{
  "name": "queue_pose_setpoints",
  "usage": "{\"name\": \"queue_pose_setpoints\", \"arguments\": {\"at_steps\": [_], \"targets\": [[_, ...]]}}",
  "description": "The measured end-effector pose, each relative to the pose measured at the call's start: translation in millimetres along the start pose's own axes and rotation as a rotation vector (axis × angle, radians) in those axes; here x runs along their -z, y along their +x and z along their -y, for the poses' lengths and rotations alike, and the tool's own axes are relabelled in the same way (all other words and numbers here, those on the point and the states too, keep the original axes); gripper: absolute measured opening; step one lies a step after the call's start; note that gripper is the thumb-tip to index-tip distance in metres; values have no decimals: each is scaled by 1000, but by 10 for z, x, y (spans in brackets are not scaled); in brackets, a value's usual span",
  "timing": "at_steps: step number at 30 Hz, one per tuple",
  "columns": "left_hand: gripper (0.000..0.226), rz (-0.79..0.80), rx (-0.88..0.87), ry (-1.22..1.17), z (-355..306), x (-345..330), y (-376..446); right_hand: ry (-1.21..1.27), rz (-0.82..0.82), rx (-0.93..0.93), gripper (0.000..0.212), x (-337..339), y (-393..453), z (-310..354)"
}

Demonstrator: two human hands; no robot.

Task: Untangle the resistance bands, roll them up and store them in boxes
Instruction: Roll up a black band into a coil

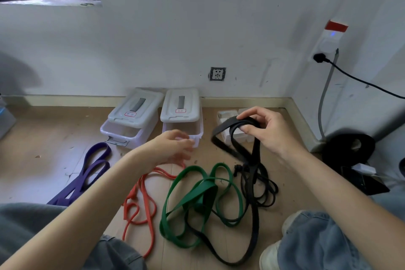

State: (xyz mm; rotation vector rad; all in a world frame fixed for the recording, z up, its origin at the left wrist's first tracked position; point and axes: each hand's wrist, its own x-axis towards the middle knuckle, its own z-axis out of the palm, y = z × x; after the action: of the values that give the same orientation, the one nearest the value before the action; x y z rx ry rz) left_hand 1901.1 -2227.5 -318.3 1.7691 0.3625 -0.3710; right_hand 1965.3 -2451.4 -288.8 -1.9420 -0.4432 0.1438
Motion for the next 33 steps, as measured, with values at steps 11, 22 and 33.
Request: {"name": "queue_pose_setpoints", "arguments": {"at_steps": [11,22,33], "targets": [[15,11,-584,90,42,-405,81,261,204,119,27,-95,-67,241],[21,-207,-654,490,-174,-148,-60,-132,370,-173,59,51,-67,120],[20,32,-441,360,-67,-189,-79,42,349,-20,17,136,-5,170]]}}
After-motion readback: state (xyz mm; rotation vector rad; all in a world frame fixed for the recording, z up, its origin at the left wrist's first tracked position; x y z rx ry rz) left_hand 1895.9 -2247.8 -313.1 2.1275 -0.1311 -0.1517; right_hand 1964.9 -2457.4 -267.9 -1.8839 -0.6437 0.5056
